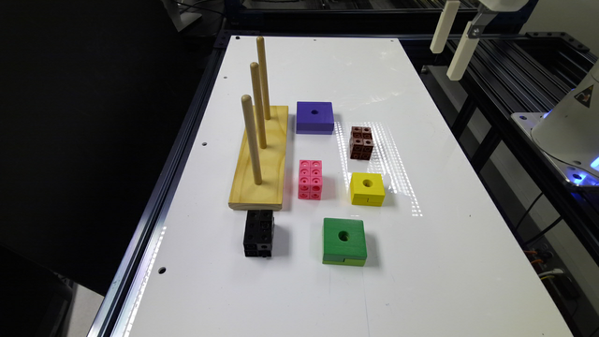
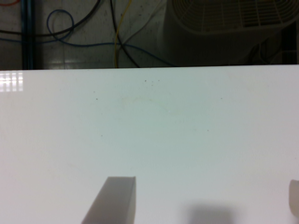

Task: Pick up pink block.

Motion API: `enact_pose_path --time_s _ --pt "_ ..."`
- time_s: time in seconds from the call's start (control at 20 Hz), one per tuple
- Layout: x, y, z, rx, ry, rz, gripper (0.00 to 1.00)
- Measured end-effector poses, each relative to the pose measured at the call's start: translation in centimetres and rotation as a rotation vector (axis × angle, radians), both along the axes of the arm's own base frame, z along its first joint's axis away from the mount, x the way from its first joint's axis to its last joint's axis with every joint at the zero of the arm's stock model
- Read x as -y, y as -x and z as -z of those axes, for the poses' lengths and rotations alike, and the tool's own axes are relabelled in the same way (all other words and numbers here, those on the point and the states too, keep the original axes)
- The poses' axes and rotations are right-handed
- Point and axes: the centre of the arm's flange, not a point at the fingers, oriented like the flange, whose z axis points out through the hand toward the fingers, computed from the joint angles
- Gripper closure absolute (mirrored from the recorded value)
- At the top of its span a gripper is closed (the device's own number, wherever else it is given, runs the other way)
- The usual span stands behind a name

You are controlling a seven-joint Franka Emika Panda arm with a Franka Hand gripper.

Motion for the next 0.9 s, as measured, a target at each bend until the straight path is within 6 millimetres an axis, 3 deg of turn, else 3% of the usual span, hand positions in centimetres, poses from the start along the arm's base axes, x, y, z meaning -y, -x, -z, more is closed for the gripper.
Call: enact_pose_path --time_s 0.9 --pt "-0.3 -0.16 -0.33 0.011 0.006 -0.009 0.0"
